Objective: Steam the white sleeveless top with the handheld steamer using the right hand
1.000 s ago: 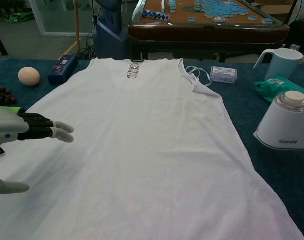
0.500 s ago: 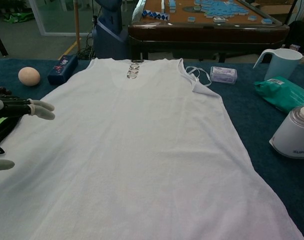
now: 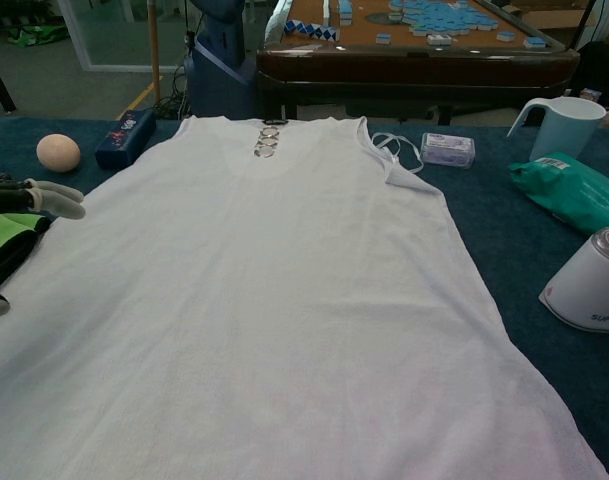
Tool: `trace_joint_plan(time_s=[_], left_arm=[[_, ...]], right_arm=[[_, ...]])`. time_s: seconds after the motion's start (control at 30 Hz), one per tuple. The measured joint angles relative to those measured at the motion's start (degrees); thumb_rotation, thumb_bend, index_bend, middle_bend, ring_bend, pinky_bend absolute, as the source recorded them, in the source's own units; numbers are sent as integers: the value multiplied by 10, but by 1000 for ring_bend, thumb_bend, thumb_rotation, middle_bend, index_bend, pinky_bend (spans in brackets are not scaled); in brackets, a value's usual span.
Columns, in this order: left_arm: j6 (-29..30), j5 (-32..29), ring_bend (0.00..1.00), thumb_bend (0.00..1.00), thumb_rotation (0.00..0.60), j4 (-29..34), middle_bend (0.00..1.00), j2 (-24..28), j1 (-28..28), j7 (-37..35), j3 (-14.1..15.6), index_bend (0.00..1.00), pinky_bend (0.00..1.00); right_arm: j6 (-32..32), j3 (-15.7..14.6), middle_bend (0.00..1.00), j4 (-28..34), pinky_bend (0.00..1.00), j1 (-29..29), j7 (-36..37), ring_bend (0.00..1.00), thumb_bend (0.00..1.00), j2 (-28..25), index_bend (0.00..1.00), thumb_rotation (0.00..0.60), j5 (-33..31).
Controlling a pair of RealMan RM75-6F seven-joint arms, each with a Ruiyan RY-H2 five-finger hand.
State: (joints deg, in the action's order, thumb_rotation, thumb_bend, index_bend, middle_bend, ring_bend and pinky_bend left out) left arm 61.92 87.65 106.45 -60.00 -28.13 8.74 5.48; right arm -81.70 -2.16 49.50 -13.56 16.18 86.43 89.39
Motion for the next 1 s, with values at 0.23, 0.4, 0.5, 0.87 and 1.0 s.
trace_joint_plan(time_s=[0.23, 0.4, 0.5, 0.87, 1.0], left_arm=[[43, -5, 15, 213, 361, -13, 0, 3, 25, -18, -10, 51, 0], [93, -20, 15, 213, 555, -32, 0, -3, 55, -31, -24, 53, 0], [129, -37, 15, 213, 600, -45, 0, -12, 79, -34, -32, 54, 0], [252, -84, 14, 212, 600, -89, 0, -64, 181, -27, -47, 55, 0], [274, -79, 14, 213, 600, -98, 0, -76, 206, -25, -44, 55, 0]], right_arm=[[-38, 9, 261, 80, 364, 10, 0, 222, 151, -48, 78, 600, 7], [-62, 17, 310, 160, 364, 21, -7, 224, 152, -96, 80, 600, 9], [-68, 21, 313, 218, 364, 30, -28, 224, 153, -132, 94, 600, 3], [-61, 26, 336, 373, 364, 77, -122, 243, 156, -230, 187, 600, -51], [-54, 26, 336, 380, 364, 83, -125, 243, 157, -234, 192, 600, -54]])
